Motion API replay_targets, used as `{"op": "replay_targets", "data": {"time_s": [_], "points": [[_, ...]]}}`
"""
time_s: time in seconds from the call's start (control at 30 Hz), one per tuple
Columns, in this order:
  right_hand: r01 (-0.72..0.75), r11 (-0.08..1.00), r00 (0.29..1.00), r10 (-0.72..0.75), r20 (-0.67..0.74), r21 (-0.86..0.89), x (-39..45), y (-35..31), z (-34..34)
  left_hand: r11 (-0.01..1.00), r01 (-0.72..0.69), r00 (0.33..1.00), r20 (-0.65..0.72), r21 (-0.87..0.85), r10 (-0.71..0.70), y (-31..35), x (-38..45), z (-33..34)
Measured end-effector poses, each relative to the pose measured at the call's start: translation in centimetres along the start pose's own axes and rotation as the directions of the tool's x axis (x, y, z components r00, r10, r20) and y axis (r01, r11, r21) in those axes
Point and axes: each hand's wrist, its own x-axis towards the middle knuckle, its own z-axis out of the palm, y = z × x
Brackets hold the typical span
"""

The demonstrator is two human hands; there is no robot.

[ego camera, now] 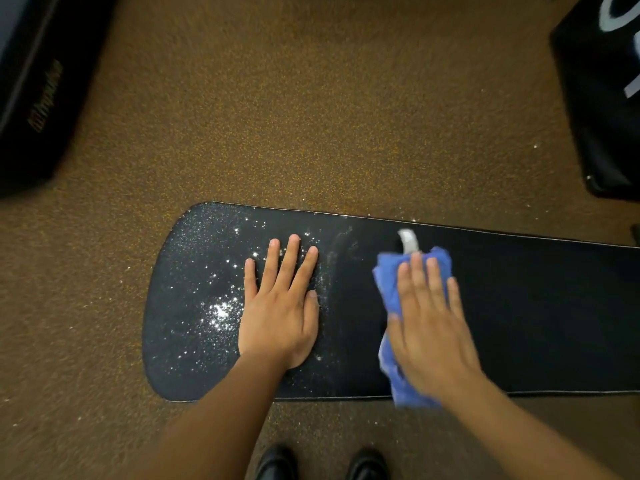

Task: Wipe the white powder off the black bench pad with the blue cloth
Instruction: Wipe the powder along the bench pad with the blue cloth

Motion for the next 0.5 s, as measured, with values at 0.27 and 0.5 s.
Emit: {"op": "replay_targets", "data": {"time_s": [0.27, 0.5], "points": [[-0.015, 0.998, 1.0, 0.016, -0.019, 0.057, 4.8, -8.2, -0.3, 1.0, -0.01, 1.0, -0.011, -0.002, 0.01, -0.2, 0.2, 0.3], [0.083, 0.997, 0.996, -0.083, 0.011, 0.008, -1.1, -3.6, 0.4, 1.0, -0.017, 1.0, -0.007, -0.014, 0.017, -0.3, 0.0, 0.1]]}}
